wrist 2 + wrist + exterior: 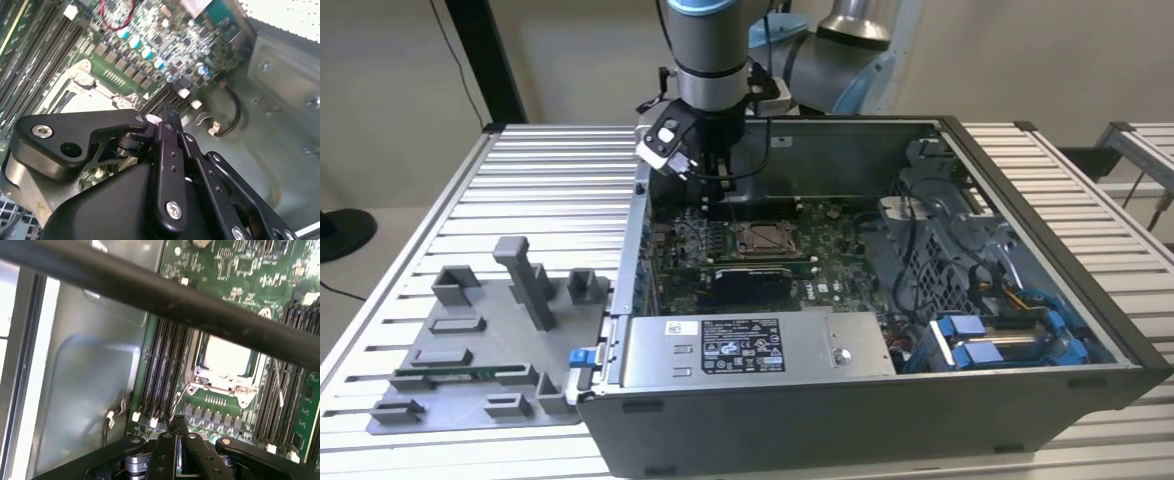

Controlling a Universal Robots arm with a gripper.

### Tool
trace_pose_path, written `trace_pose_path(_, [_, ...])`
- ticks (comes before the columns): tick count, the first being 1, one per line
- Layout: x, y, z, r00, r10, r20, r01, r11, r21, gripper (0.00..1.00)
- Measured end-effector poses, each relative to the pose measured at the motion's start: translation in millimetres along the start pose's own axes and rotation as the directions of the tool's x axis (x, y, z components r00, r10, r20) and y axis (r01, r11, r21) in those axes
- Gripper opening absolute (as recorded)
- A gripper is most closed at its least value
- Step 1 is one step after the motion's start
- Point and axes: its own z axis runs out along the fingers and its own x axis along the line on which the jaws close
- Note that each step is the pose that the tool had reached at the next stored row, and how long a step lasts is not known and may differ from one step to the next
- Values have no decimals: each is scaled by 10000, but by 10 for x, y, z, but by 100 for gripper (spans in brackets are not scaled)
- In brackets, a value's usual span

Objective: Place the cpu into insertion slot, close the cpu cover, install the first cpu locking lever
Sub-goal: 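Install the first cpu locking lever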

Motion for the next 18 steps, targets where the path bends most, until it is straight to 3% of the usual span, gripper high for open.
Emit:
trace_pose_path(11, [-47, 134, 0, 9998, -129, 120, 137, 9979, -628, 0])
trace_pose_path(15, [-63, 179, 0, 9998, -157, 147, 168, 9969, -766, 0])
trace_pose_path(18, [-64, 181, 0, 9998, -157, 149, 168, 9969, -769, 0])
